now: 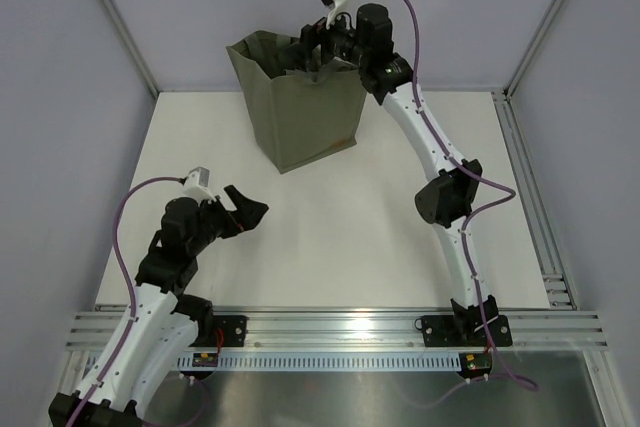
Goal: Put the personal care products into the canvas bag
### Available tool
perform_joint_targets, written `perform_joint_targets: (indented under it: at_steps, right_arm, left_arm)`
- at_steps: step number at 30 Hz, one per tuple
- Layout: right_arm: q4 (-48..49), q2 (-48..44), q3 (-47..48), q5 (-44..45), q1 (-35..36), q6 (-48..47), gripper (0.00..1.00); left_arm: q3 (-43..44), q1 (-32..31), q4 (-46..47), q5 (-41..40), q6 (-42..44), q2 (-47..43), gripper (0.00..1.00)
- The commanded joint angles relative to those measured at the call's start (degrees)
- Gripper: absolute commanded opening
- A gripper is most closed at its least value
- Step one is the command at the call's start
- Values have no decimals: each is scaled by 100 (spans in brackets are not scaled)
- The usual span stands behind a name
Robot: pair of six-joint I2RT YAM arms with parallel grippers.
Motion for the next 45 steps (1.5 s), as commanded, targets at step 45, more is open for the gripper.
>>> perform_joint_targets:
  at_steps: [45]
  right_arm:
    - [-1259, -8566, -9180, 4177, -2643, -212, 99]
  left_arm:
    - [653, 0, -434, -682, 919, -63, 99]
